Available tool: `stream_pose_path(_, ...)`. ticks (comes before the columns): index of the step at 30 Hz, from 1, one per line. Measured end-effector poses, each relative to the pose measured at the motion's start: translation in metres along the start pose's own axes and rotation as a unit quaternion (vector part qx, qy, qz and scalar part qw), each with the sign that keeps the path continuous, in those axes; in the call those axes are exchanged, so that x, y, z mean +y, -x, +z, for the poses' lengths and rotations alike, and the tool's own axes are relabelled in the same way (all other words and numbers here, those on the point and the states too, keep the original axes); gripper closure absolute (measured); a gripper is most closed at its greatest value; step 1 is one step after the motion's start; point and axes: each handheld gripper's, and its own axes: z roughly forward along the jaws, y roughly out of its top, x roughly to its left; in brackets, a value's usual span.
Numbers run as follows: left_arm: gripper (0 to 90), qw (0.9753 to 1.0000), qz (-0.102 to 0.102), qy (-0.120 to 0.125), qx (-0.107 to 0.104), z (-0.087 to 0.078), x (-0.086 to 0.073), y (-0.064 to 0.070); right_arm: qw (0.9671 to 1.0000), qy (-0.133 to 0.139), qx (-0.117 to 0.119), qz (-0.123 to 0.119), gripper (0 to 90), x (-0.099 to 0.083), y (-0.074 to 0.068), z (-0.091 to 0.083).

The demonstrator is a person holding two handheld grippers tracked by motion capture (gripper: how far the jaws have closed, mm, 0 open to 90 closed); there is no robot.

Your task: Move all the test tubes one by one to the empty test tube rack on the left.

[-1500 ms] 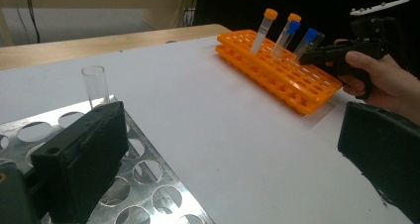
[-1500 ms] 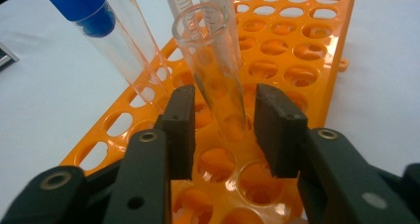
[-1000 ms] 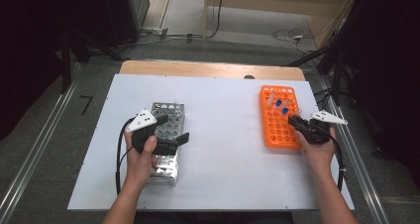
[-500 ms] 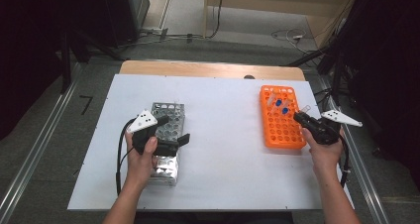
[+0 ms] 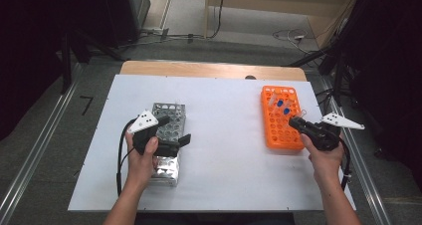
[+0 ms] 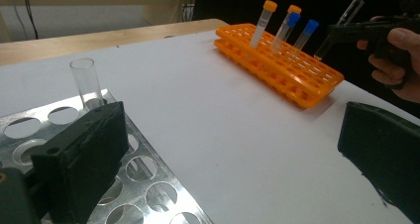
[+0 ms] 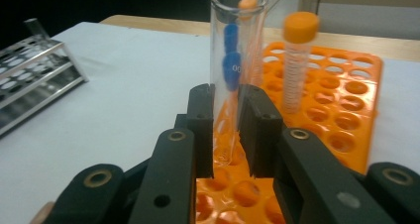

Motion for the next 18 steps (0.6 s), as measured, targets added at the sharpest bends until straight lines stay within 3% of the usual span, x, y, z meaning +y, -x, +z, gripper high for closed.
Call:
stream_pose_path(9, 0.0, 1.0, 0.002, 0.002, -0.002, -0.001, 0.003, 0.003, 0.9989, -0.003, 0.045, -0.014, 74.1, 0.006, -0.027, 0.006)
stream_pose_path(18, 0.0, 0.9998, 0.014, 0.001, -0.017, 0.002, 0.009, 0.013, 0.9952, -0.011, 0.092, -0.03, 74.2, 0.009, -0.056, 0.018)
